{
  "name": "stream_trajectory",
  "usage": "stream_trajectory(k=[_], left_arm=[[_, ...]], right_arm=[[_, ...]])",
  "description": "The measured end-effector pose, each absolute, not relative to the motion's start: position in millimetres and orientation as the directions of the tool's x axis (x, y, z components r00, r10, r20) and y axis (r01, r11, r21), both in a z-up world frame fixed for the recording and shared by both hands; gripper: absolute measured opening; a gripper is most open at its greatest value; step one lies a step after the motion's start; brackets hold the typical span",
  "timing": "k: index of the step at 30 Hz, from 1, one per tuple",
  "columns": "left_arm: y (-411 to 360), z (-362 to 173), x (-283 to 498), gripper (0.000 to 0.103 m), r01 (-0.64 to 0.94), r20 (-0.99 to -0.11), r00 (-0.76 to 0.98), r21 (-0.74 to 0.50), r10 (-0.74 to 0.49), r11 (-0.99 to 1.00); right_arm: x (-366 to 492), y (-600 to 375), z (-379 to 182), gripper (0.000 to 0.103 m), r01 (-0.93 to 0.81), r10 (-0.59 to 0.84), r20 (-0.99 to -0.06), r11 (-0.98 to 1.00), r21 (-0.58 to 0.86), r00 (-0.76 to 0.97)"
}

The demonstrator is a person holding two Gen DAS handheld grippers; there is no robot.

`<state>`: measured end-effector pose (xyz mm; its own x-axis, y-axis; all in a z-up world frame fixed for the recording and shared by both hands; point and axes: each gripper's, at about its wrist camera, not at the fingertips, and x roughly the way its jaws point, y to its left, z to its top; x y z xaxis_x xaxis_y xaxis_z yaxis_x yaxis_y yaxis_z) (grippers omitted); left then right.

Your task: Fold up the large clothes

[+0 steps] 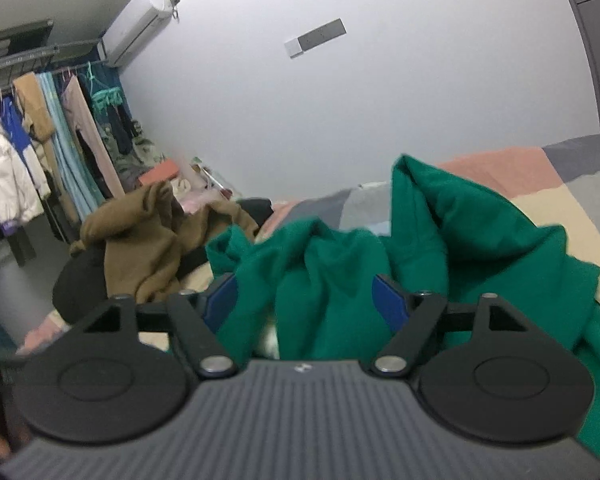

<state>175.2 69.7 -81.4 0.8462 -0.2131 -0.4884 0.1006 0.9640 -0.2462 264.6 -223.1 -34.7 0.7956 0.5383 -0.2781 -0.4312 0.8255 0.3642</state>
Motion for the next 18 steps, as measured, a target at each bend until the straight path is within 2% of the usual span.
stream_trajectory(k=[4, 9, 16, 18], left_arm=[[80.4, -91.9, 190.5, 0.066, 0.089, -0.506, 0.836, -0.259, -0.213, 0.962], [89.6, -102.2, 204.2, 0.066, 0.085, -0.525, 0.823, -0.26, -0.215, 0.962], [97.9, -115.5, 216.6, 0.066, 0.077, -0.557, 0.803, -0.259, -0.214, 0.963], [98.4, -121.0, 218.7, 0.066, 0.082, -0.572, 0.789, -0.261, -0.223, 0.962]], right_arm=[[291.8, -203.9, -23.4, 0.081, -0.435, 0.547, -0.293, 0.821, 0.369, 0.784], [340.6, -168.2, -18.8, 0.08, -0.409, 0.505, -0.365, 0.858, 0.311, 0.782], [395.8, -135.9, -39.2, 0.08, -0.347, 0.472, -0.475, 0.878, 0.331, 0.742], [402.0, -129.3, -50.3, 0.079, -0.34, 0.449, -0.507, 0.893, 0.296, 0.736]])
